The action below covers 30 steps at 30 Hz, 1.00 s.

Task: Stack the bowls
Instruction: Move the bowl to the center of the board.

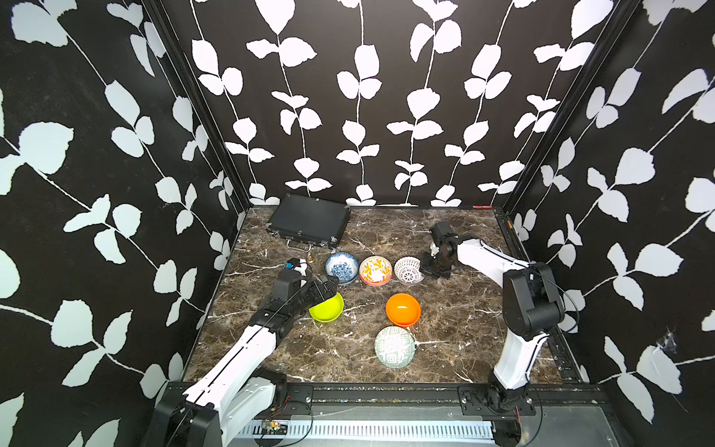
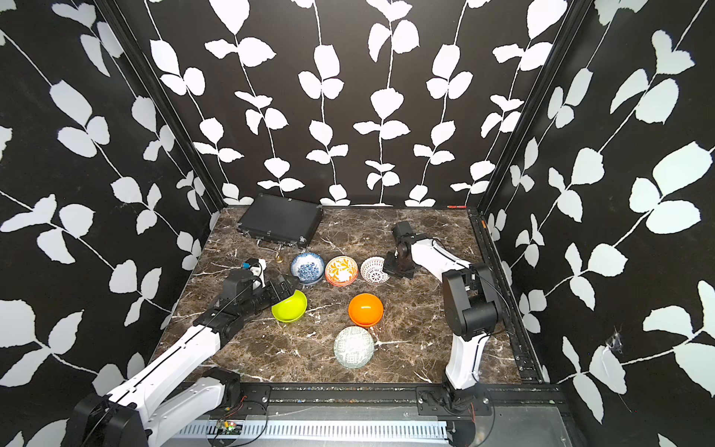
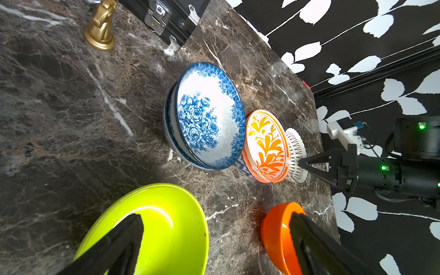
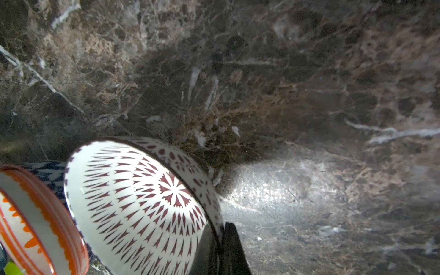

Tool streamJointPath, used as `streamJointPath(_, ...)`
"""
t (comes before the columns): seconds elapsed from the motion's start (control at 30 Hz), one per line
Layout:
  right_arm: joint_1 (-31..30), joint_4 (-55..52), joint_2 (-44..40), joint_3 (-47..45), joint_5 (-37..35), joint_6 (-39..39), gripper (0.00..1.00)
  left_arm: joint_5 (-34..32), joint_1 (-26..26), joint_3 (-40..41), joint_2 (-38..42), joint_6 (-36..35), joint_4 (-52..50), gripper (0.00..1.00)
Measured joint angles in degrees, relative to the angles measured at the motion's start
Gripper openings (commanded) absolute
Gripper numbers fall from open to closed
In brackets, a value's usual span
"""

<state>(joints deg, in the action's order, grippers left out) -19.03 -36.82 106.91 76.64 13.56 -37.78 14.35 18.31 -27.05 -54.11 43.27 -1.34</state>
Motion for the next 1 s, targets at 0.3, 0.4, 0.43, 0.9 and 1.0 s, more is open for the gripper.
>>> streamJointPath(0.3, -0.11, -0.11, 0.0, 0.0, 0.11, -0.2, 0.49, 0.85, -0.09, 0.0, 0.0, -0.02, 0.33, 0.99)
streamJointPath(0.4, -0.11, -0.57, -0.92, 0.0, -0.09, 0.04, 0.52, 2.12, -0.09, 0.0, 0.0, -0.07, 0.57, 0.99)
streamJointPath(0.43, -0.11, -0.85, -1.62, 0.0, -0.13, 0.09, 0.53, 2.82, -0.09, 0.0, -0.04, -0.07, 0.61, 0.99)
streamJointPath(0.9, -0.11, -2.8, -31.45, -12.61, -2.08, 1.86, 0.7, -0.15, 19.67, -9.53, 3.23, 0.09, -14.78, 0.98)
streamJointPath(1.0, 0.9, -2.93, -36.72, -16.48, -3.1, 2.25, 0.65, -3.3, 26.86, -9.79, 4.0, 2.56, -18.91, 0.96)
